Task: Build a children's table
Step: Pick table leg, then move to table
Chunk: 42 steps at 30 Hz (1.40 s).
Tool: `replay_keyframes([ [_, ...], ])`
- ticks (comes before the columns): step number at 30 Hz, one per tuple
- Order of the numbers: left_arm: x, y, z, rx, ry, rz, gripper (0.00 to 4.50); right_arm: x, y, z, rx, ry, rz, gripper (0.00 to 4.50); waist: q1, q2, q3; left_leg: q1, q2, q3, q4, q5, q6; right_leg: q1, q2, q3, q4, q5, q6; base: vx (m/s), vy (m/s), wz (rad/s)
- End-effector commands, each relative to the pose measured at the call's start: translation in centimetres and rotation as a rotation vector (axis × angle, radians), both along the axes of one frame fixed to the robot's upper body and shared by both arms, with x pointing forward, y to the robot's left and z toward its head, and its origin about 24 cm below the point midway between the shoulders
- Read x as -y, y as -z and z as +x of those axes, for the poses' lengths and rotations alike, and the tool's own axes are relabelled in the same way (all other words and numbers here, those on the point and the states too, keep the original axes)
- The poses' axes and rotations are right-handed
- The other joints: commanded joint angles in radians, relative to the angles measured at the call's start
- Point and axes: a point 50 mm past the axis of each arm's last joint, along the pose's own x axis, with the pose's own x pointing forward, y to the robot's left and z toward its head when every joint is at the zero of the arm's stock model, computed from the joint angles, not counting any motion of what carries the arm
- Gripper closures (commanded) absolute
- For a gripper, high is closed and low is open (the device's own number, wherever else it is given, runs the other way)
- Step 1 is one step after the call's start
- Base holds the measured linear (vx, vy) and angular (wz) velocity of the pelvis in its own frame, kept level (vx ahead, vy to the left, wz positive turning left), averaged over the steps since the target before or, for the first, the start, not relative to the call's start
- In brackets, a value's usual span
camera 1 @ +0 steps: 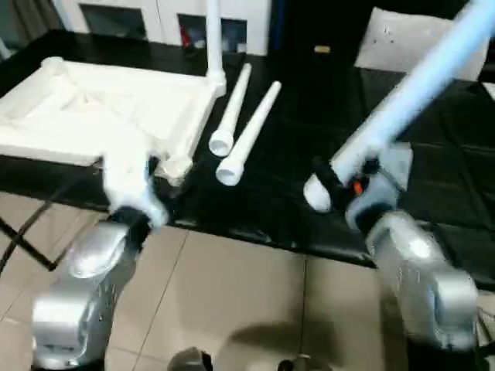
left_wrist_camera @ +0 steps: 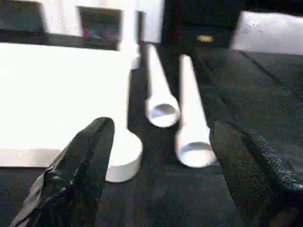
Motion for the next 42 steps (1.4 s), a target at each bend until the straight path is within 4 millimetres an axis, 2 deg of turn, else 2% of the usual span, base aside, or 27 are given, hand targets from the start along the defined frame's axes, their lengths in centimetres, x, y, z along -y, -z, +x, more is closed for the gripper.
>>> replay_keyframes([
  [1,-0.1,0.1,0.0,0.019,-0.051,0.000,0.91,-0.2,-0.1,-0.3,0.022,0.016,-0.024,2.60,-0.005,0.018,-0.057,0.023,0.039,-0.021,-0.081,-0.314,-0.067,0.028,-0.057,0.043,-0.098,-0.278,-0.084,0.000,0.000,0.00],
  [2,-0.1,0.3,0.0,0.015,-0.056,0.009,0.91,-0.2,0.0,-0.4,0.021,0.017,-0.031,2.60,-0.006,0.004,-0.050,0.058,0.021,0.023,-0.043,-0.374,-0.120,-0.013,-0.023,0.083,-0.133,-0.430,-0.018,0.000,0.000,0.00],
  [5,0.2,0.6,-0.2,0.026,-0.045,0.050,0.91,-0.4,0.2,-0.5,0.022,0.016,-0.034,2.60,0.010,-0.008,-0.068,0.046,0.008,0.043,-0.022,-0.317,-0.092,-0.004,-0.015,0.157,-0.125,-0.438,0.030,0.014,0.031,-0.42],
  [8,0.4,0.6,-0.2,0.041,-0.047,0.053,0.91,-0.6,0.3,-0.5,0.029,0.002,-0.049,2.60,0.036,-0.025,-0.071,-0.019,-0.019,-0.020,0.066,-0.213,0.026,0.062,-0.078,0.321,-0.148,-0.460,-0.026,0.003,0.091,-0.50],
  [9,0.4,0.6,-0.2,0.042,-0.047,0.054,0.91,-0.6,0.3,-0.5,0.031,0.000,-0.054,2.60,0.038,-0.017,-0.068,-0.022,-0.020,-0.037,0.064,-0.189,0.026,0.061,-0.069,0.329,-0.151,-0.455,-0.035,0.006,0.174,-0.67],
  [11,0.4,0.6,-0.3,0.045,-0.049,0.058,0.91,-0.7,0.4,-0.4,0.038,0.001,-0.067,2.60,0.022,0.002,-0.070,0.017,-0.032,-0.036,0.017,-0.173,0.027,0.018,0.024,0.286,-0.135,-0.404,-0.031,-0.001,0.221,-0.68],
  [12,0.4,0.6,-0.2,0.046,-0.049,0.065,0.91,-0.8,0.5,-0.3,0.040,0.001,-0.082,2.60,0.002,0.034,-0.081,0.114,-0.005,-0.016,-0.018,-0.186,0.077,-0.065,0.070,0.199,-0.097,-0.306,0.001,-0.043,0.225,-0.46],
  [13,0.4,0.6,-0.2,0.046,-0.050,0.070,0.91,-0.8,0.5,-0.3,0.041,0.001,-0.092,2.60,-0.027,0.033,-0.077,0.131,0.015,-0.005,-0.032,-0.193,0.115,-0.094,0.077,0.137,-0.060,-0.264,-0.009,-0.054,0.249,-0.41],
  [14,0.4,0.6,-0.2,0.045,-0.048,0.075,0.91,-0.9,0.5,-0.2,0.043,0.001,-0.094,2.60,-0.047,0.046,-0.058,0.052,0.053,0.018,-0.116,-0.289,0.198,-0.054,0.034,0.007,0.041,-0.196,-0.048,-0.054,0.249,-0.41],
  [16,0.5,0.7,-0.3,0.042,-0.044,0.073,0.91,-1.0,0.3,0.0,0.049,-0.013,-0.078,2.60,-0.064,0.028,-0.060,0.060,0.026,0.005,-0.107,-0.270,0.293,-0.020,-0.029,-0.030,0.009,-0.073,-0.073,-0.055,0.208,-0.18],
  [17,0.5,0.7,-0.3,0.042,-0.044,0.073,0.91,-1.0,0.3,0.0,0.049,-0.015,-0.077,2.60,-0.067,0.014,-0.063,0.070,0.004,0.033,-0.092,-0.282,0.277,-0.029,-0.052,-0.016,-0.033,-0.078,-0.096,-0.058,0.177,0.01],
  [18,0.5,0.8,-0.4,0.041,-0.049,0.068,0.91,-1.0,0.2,0.1,0.050,-0.031,-0.067,2.60,-0.050,-0.018,-0.072,0.031,-0.012,0.017,-0.005,-0.331,0.243,0.029,-0.197,0.093,-0.131,-0.154,-0.140,-0.048,0.145,0.13],
  [20,0.5,0.9,-0.5,0.038,-0.060,0.066,0.91,-1.1,0.2,0.1,0.050,-0.042,-0.060,2.60,-0.039,-0.013,-0.065,-0.021,0.031,-0.116,0.143,-0.246,0.123,0.075,-0.376,0.173,-0.210,-0.476,-0.217,-0.054,0.171,-0.06],
  [21,0.5,0.9,-0.5,0.038,-0.064,0.066,0.91,-1.1,0.2,0.2,0.049,-0.045,-0.057,2.60,-0.058,0.014,-0.046,-0.019,0.032,-0.163,0.138,-0.233,0.051,0.056,-0.340,0.118,-0.218,-0.625,-0.201,-0.047,0.226,-0.22],
  [22,0.5,0.9,-0.7,0.036,-0.071,0.061,0.91,-1.2,0.3,0.2,0.050,-0.056,-0.054,2.60,-0.077,0.026,-0.036,-0.007,0.009,-0.148,0.011,-0.403,0.058,0.047,-0.176,0.020,-0.163,-0.686,-0.157,-0.018,0.233,-0.10],
  [24,0.4,1.0,-0.9,0.031,-0.078,0.057,0.91,-1.5,0.2,0.3,0.054,-0.080,-0.052,2.60,-0.127,0.074,-0.051,0.040,-0.023,-0.148,-0.124,-0.586,-0.011,-0.016,0.011,-0.061,0.094,-0.255,-0.038,-0.026,0.233,-0.01],
  [27,0.4,1.2,-1.1,0.022,-0.083,0.061,0.91,-1.8,0.1,0.4,0.058,-0.098,-0.051,2.60,-0.119,0.060,-0.059,0.085,-0.009,-0.137,-0.115,-0.350,0.066,-0.035,-0.010,-0.083,0.091,-0.041,-0.012,-0.044,0.173,0.05],
  [29,0.6,1.3,-1.1,0.015,-0.080,0.058,0.91,-1.8,-0.2,0.7,0.060,-0.107,-0.045,2.60,-0.108,0.005,-0.075,0.088,-0.024,-0.114,-0.119,-0.366,-0.014,-0.003,-0.092,-0.036,-0.004,-0.010,-0.054,-0.042,0.115,-0.10],
  [30,0.6,1.3,-1.1,0.014,-0.079,0.058,0.91,-1.8,-0.2,0.7,0.060,-0.108,-0.044,2.60,-0.088,-0.024,-0.078,0.050,-0.043,-0.093,-0.068,-0.391,-0.058,0.029,-0.175,0.027,-0.047,-0.076,-0.065,-0.019,0.123,-0.07],
  [31,0.7,1.3,-1.1,0.012,-0.077,0.061,0.91,-1.7,-0.3,0.7,0.060,-0.111,-0.044,2.60,-0.073,-0.030,-0.084,-0.027,-0.077,-0.158,0.205,-0.288,-0.030,0.076,-0.361,0.185,-0.157,-0.182,-0.133,-0.004,0.125,-0.19],
  [32,0.8,1.4,-1.1,0.008,-0.079,0.068,0.91,-1.7,-0.3,0.7,0.059,-0.115,-0.044,2.60,-0.052,-0.035,-0.059,-0.060,-0.083,-0.166,0.189,-0.187,-0.074,0.111,-0.240,0.105,-0.135,-0.149,-0.196,-0.004,0.125,-0.19],
  [33,0.9,1.4,-1.3,0.008,-0.099,0.084,0.91,-1.6,-0.2,0.7,0.053,-0.120,-0.044,2.60,-0.040,-0.026,-0.061,-0.038,-0.067,-0.160,0.157,-0.170,-0.064,0.108,-0.210,0.096,-0.133,-0.125,-0.273,-0.032,0.142,-0.16],
  [34,0.9,1.4,-1.3,0.007,-0.103,0.086,0.91,-1.6,-0.2,0.7,0.053,-0.121,-0.044,2.60,-0.034,-0.009,-0.061,-0.016,-0.039,-0.140,0.041,-0.073,-0.022,0.103,-0.115,0.034,-0.109,-0.139,-0.349,-0.043,0.184,0.08],
  [35,0.9,1.5,-1.4,0.013,-0.145,0.100,0.91,-1.5,-0.1,0.6,0.046,-0.124,-0.041,2.60,-0.042,0.003,-0.063,-0.003,-0.026,-0.128,-0.011,-0.019,0.001,0.090,-0.068,0.014,-0.092,-0.146,-0.328,-0.043,0.184,0.08],
  [36,0.9,1.5,-1.4,0.015,-0.147,0.100,0.91,-1.5,0.0,0.6,0.045,-0.124,-0.040,2.60,-0.064,0.017,-0.072,0.071,0.036,-0.115,-0.044,-0.178,0.079,0.023,-0.005,-0.005,-0.064,-0.236,-0.248,-0.076,0.158,0.25],
  [38,1.2,1.2,-1.4,0.034,-0.132,0.075,0.91,-1.4,0.1,0.6,0.037,-0.121,-0.039,2.60,-0.079,0.049,-0.057,0.052,0.066,-0.150,-0.084,-0.325,-0.002,0.039,-0.016,-0.005,-0.041,-0.042,-0.152,-0.086,0.155,0.21],
  [42,1.4,1.1,-1.2,0.050,-0.109,0.091,0.91,-1.6,-0.3,0.7,0.043,-0.129,-0.031,2.60,-0.062,0.027,-0.043,0.052,0.025,-0.119,-0.091,-0.507,-0.131,0.038,-0.046,0.008,-0.080,-0.079,-0.057,-0.043,0.137,0.08],
])
